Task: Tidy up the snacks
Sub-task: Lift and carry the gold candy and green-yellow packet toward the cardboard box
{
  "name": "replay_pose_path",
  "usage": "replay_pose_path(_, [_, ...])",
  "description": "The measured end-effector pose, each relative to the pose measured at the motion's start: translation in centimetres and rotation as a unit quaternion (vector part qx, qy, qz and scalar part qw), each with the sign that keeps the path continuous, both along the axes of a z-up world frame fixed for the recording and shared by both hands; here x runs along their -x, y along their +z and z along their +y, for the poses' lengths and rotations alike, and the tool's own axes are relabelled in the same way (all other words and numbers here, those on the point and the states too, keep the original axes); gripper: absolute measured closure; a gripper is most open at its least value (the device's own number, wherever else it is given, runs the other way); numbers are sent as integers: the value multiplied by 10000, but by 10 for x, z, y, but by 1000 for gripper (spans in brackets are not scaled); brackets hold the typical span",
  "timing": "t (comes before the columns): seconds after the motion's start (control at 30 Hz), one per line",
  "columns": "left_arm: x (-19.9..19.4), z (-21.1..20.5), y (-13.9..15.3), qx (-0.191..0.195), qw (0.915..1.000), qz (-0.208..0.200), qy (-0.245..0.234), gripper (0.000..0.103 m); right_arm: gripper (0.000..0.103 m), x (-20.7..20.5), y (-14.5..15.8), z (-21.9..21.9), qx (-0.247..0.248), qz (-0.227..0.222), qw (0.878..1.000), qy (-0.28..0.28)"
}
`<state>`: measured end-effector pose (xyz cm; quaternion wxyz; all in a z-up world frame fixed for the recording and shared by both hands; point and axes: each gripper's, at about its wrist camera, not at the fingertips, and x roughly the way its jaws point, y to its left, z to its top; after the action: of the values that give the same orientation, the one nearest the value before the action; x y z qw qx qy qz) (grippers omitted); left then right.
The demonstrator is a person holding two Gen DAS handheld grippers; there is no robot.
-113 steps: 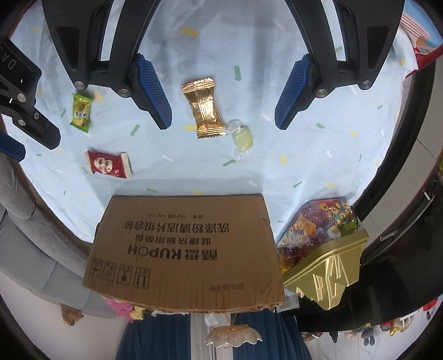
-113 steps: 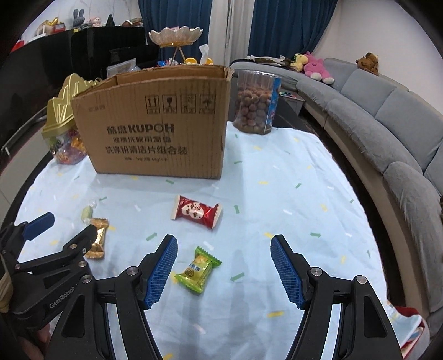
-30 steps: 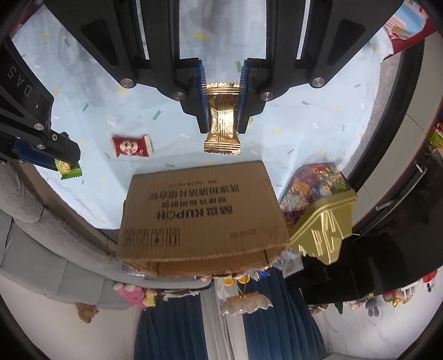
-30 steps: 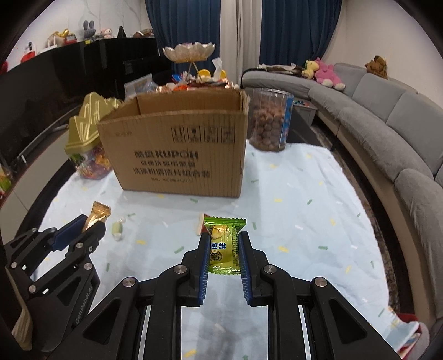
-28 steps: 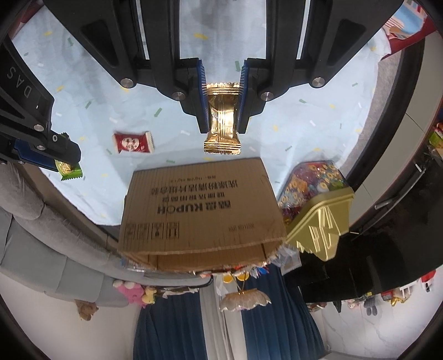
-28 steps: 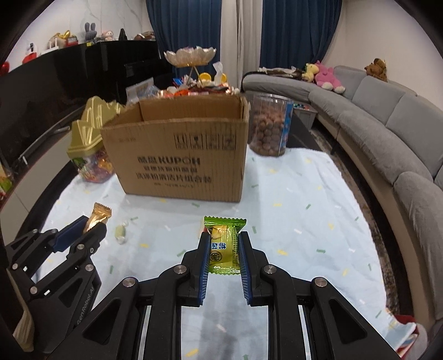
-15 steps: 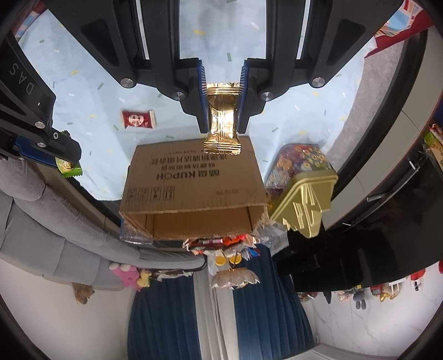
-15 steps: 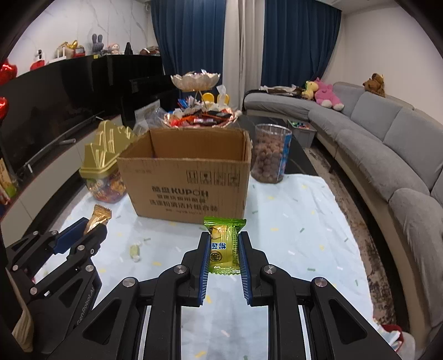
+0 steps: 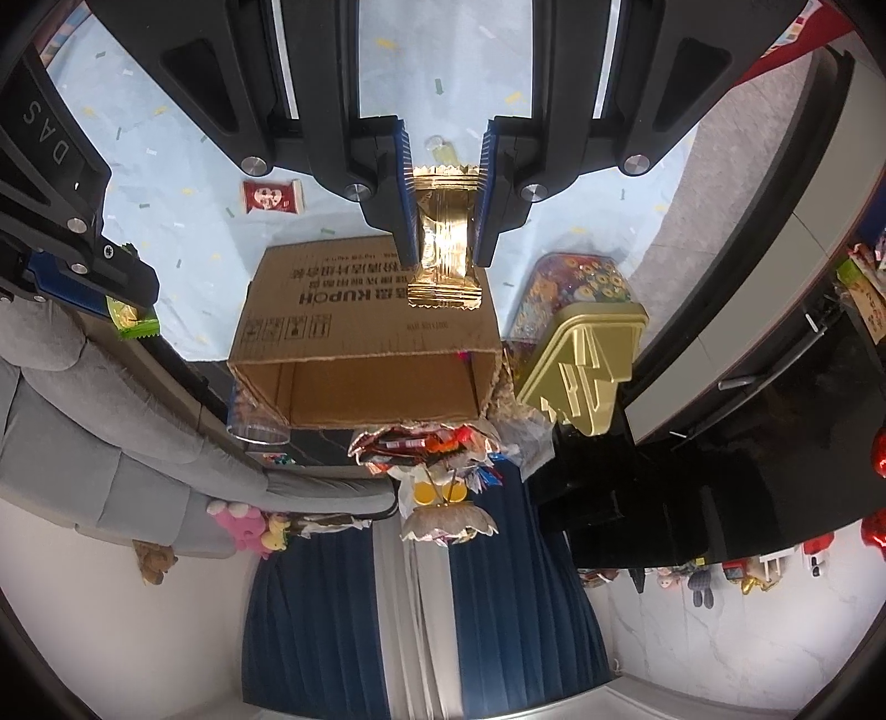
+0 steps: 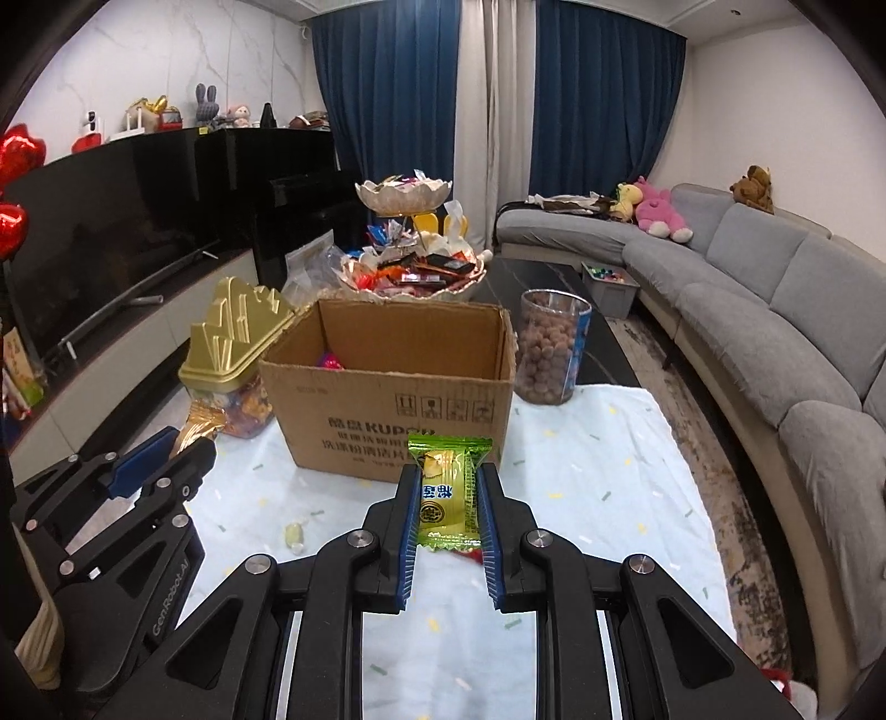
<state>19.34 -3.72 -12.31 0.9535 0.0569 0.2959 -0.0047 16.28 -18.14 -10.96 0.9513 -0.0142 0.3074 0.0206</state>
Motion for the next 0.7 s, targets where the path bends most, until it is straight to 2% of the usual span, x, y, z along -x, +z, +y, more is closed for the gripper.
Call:
replay_pose_path(0.33, [-11,0,21,50,9999,-101,2,83,82,-11,20,0,-54,-145,9999,-4])
replay_pose_path(0.7, [-43,-3,43,93,9997,-224,-48,83,82,-39,45,-2,-67,-362,9993,-27])
